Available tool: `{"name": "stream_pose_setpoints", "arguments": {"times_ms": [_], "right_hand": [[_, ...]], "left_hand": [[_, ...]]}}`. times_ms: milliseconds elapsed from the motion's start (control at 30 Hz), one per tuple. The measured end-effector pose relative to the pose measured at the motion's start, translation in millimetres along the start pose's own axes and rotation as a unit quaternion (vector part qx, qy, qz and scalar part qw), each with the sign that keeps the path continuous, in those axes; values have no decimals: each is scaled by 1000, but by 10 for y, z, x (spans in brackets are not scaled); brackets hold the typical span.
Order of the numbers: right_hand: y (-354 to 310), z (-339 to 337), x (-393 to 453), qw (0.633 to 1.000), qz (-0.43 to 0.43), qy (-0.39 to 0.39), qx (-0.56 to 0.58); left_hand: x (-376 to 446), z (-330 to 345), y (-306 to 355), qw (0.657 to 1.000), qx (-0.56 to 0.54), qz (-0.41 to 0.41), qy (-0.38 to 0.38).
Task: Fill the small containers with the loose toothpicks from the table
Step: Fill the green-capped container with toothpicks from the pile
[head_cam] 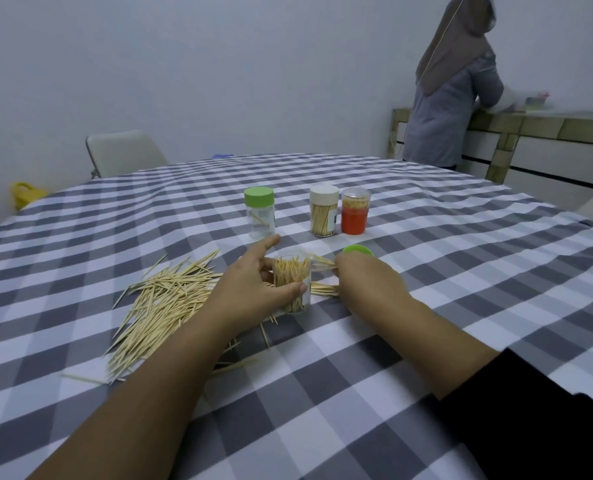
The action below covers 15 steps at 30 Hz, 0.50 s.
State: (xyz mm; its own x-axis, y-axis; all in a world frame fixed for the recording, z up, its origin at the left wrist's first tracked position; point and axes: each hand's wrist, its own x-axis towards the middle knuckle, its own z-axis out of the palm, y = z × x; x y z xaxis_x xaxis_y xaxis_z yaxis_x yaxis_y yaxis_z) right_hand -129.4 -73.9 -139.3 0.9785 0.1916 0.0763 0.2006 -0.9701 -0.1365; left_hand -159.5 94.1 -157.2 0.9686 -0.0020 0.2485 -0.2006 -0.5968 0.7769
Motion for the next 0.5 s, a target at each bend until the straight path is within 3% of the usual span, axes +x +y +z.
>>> {"name": "stream_pose_setpoints", "arguments": {"times_ms": [167, 267, 500], "right_hand": [[75, -7, 24, 971, -4, 47, 234], [87, -2, 10, 913, -26, 65, 402], [45, -38, -60, 785, -101, 156, 590]], "left_hand": [[-10, 10, 4, 1000, 2, 2, -7], [-25, 40, 21, 1000, -2, 5, -16], [-49, 115, 58, 999, -4, 20, -34]]}}
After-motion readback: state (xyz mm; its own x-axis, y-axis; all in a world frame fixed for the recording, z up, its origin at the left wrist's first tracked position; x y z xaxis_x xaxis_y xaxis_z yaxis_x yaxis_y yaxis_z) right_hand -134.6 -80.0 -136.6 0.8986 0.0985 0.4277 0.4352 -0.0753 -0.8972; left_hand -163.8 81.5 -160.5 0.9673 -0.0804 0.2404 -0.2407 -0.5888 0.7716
